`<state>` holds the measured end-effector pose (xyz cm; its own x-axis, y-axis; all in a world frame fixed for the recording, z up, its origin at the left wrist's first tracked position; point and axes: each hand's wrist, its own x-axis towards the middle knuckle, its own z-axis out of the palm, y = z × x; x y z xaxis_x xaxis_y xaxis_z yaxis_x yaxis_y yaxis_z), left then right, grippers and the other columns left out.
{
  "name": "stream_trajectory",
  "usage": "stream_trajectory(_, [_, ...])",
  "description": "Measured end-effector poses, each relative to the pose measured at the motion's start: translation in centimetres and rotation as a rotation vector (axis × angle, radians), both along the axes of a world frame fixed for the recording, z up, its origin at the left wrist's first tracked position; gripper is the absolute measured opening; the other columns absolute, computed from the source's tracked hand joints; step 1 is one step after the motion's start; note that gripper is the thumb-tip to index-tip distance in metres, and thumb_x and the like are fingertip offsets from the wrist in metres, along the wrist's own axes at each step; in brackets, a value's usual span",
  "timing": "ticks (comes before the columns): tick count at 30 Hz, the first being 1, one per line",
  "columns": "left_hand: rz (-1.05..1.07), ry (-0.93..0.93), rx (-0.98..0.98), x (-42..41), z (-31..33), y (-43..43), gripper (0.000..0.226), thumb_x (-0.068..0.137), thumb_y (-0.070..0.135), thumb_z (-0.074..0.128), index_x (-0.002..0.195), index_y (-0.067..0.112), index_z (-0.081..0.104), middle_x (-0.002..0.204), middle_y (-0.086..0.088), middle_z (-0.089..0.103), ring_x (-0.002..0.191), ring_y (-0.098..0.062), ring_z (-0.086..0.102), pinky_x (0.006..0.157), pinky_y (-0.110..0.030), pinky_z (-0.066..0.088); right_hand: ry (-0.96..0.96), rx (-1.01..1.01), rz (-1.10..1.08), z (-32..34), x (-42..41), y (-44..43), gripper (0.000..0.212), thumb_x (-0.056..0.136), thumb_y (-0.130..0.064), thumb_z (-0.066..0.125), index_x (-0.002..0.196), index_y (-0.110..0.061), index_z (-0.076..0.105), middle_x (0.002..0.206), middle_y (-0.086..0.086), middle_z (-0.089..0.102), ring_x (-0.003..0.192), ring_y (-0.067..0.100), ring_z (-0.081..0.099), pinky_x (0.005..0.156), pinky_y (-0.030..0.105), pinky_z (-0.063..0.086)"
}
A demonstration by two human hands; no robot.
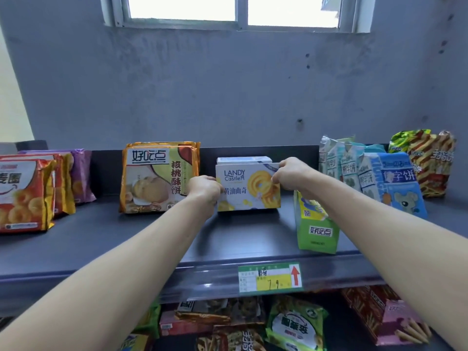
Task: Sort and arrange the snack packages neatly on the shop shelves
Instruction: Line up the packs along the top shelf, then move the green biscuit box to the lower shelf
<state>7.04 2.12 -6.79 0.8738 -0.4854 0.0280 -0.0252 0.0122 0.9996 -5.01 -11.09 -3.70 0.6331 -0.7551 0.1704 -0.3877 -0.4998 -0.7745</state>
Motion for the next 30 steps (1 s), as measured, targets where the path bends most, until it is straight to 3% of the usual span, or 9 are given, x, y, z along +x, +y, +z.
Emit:
stream_trajectory(5, [0.069, 0.014, -0.024, 0.3, 0.1, -0.8, 0.036, 0.080, -0.021, 0.051, 0.107, 0.001, 0.061, 0.112, -0.023, 0.064, 0.104, -0.038, 0.062, 0.092, -0.046, 0.052, 0.030, -0.003, 0.051, 0.2, 0.9, -1.1, 0.012, 0.077, 0.001, 0.053, 0.084, -0.008, 0.054, 0.076, 0.009, 0.043, 0.071, 0.022, 0.039, 0.064, 0.031, 0.033])
stream_trajectory(14, [0.129, 0.036, -0.019, 0.4, -0.3, -1.8, 0.032, 0.083, -0.016, 0.054, 0.106, 0.005, 0.060, 0.114, -0.021, 0.063, 0.103, -0.034, 0.062, 0.080, -0.036, 0.054, -0.030, 0.037, 0.130, 0.0, 0.5, -2.2, 0.023, 0.078, 0.005, 0.051, 0.066, -0.012, 0.042, 0.063, 0.004, 0.034, 0.060, 0.018, 0.031, 0.055, 0.029, 0.027])
stream_trajectory(19, [0.117, 0.003, 0.017, 0.4, -0.1, -1.6, 0.035, 0.082, -0.010, 0.060, 0.115, 0.002, 0.058, 0.117, -0.018, 0.061, 0.107, -0.032, 0.059, 0.091, -0.037, 0.051, -0.055, 0.025, 0.141, 0.4, -0.5, -2.1, 0.036, 0.080, 0.008, 0.046, 0.061, -0.018, 0.029, 0.063, 0.000, 0.025, 0.059, 0.016, 0.019, 0.052, 0.028, 0.015])
stream_trajectory(21, [0.196, -0.061, 0.028, 0.0, 0.1, -1.2, 0.036, 0.083, -0.005, 0.061, 0.118, 0.003, 0.056, 0.112, -0.012, 0.058, 0.100, -0.024, 0.054, 0.082, -0.030, 0.046, -0.071, 0.007, 0.110, 0.5, -1.3, -1.9, 0.015, 0.082, 0.007, 0.047, 0.073, -0.003, 0.054, 0.071, 0.006, 0.051, 0.062, 0.019, 0.038, 0.055, 0.026, 0.030])
stream_trajectory(23, [0.275, -0.148, 0.033, -1.1, 0.4, -0.9, 0.034, 0.084, 0.001, 0.061, 0.118, 0.005, 0.055, 0.104, -0.007, 0.053, 0.092, -0.020, 0.049, 0.071, -0.026, 0.041, -0.109, -0.011, 0.044, 0.7, -2.2, -2.1, 0.032, 0.083, 0.005, 0.048, 0.114, 0.011, 0.058, 0.115, 0.021, 0.062, 0.099, 0.030, 0.061, 0.084, 0.037, 0.050])
stream_trajectory(24, [0.281, -0.182, 0.024, -1.9, 0.6, -0.8, 0.031, 0.085, 0.003, 0.060, 0.116, 0.006, 0.055, 0.102, -0.006, 0.053, 0.088, -0.019, 0.050, 0.065, -0.025, 0.040, -0.110, -0.004, 0.030, 0.8, -2.7, -2.3, 0.034, 0.083, 0.005, 0.049, 0.116, 0.011, 0.057, 0.117, 0.022, 0.062, 0.107, 0.033, 0.060, 0.088, 0.041, 0.051])
stream_trajectory(26, [0.205, -0.221, 0.009, -3.8, 0.9, -0.8, 0.022, 0.085, 0.006, 0.061, 0.107, 0.009, 0.057, 0.100, -0.006, 0.056, 0.079, -0.017, 0.052, 0.056, -0.022, 0.040, -0.091, -0.004, 0.016, 1.0, -3.8, -2.6, 0.021, 0.082, 0.004, 0.050, 0.096, 0.009, 0.064, 0.081, 0.012, 0.057, 0.074, 0.025, 0.051, 0.061, 0.026, 0.041])
stream_trajectory(28, [0.077, -0.249, 0.024, -6.1, 1.2, -0.8, 0.015, 0.085, 0.008, 0.062, 0.098, 0.012, 0.056, 0.097, -0.008, 0.057, 0.077, -0.017, 0.052, 0.058, -0.023, 0.041, -0.082, 0.026, -0.012, 1.0, -4.6, -3.0, 0.026, 0.083, 0.001, 0.052, 0.105, 0.005, 0.065, 0.079, 0.007, 0.041, 0.076, 0.018, 0.029, 0.055, 0.024, 0.023])
stream_trajectory(30, [-0.047, -0.295, 0.058, -8.3, 1.4, -1.0, 0.010, 0.085, 0.010, 0.063, 0.094, 0.013, 0.058, 0.096, -0.009, 0.059, 0.082, -0.020, 0.052, 0.063, -0.025, 0.043, -0.085, 0.042, -0.019, 0.9, -5.4, -3.1, 0.030, 0.084, -0.002, 0.054, 0.111, -0.004, 0.065, 0.078, 0.006, 0.041, 0.071, 0.018, 0.032, 0.058, 0.025, 0.026])
